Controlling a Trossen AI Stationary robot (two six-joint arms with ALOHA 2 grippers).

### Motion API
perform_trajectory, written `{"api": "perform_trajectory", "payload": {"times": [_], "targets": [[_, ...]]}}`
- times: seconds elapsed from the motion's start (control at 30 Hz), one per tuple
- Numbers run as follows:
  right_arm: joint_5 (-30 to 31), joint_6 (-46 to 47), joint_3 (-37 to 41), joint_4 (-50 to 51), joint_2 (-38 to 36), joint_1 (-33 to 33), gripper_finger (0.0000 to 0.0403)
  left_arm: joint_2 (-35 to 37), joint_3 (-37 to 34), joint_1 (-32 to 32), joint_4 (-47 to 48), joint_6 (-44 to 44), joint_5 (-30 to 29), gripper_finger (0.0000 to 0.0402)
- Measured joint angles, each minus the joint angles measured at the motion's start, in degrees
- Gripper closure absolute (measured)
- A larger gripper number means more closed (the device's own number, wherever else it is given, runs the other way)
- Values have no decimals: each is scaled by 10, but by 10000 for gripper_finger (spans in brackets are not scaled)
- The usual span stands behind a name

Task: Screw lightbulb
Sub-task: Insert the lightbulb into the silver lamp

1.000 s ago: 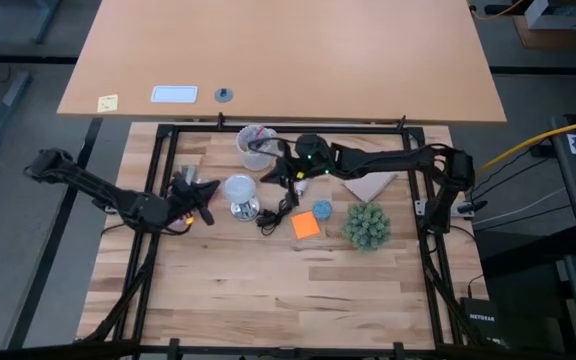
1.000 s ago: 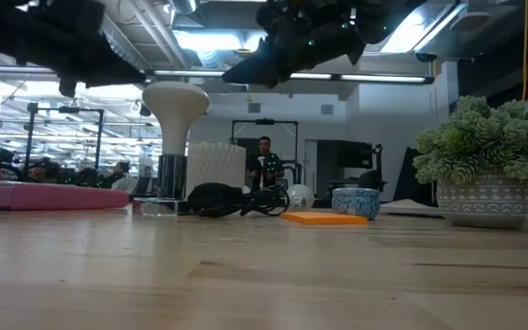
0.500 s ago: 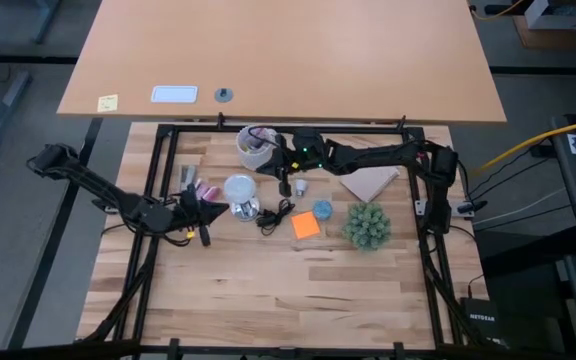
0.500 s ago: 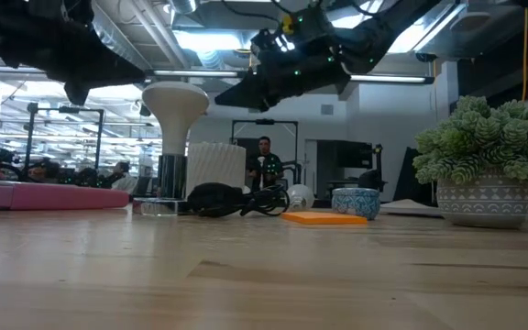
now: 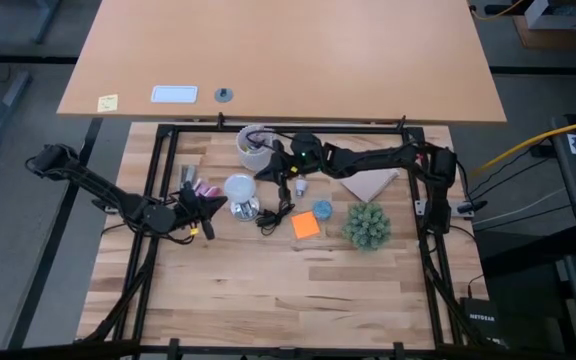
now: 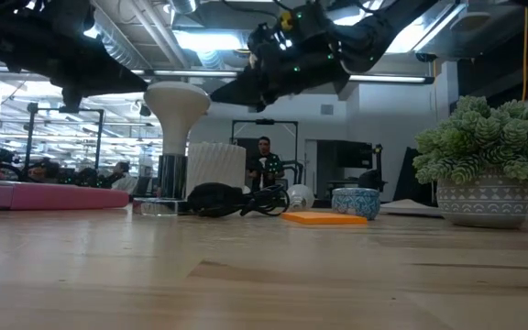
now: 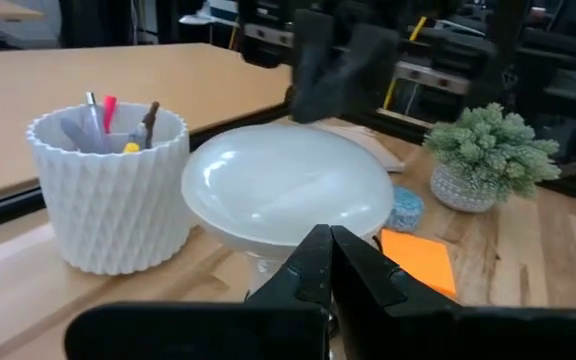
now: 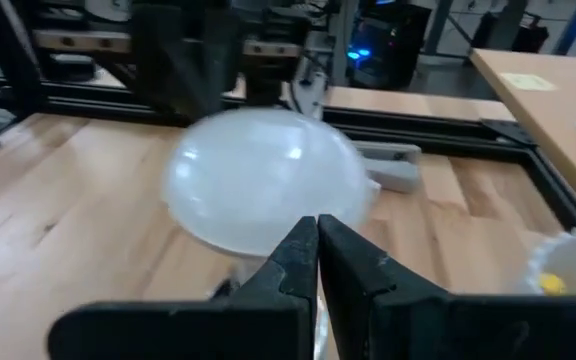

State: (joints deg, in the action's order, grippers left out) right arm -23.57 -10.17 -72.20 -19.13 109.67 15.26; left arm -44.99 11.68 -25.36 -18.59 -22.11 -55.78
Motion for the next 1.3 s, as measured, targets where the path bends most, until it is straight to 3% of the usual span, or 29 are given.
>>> {"api": "perform_trajectory", "payload": {"times": [0.3,0.8,1.1,1.3], "targets": [[0,-2,0,-2,0,-33,384,0,0,0,2,0,-38,401],[7,-2,0,-18,-1,-74,384,0,0,0,13,2,-162,401],[34,-6,0,-19,-52,-62,384,1,0,-28,-74,82,-157,401],[15,10,0,31,-108,-50,384,1,0,-58,-129,88,-109,401]]}}
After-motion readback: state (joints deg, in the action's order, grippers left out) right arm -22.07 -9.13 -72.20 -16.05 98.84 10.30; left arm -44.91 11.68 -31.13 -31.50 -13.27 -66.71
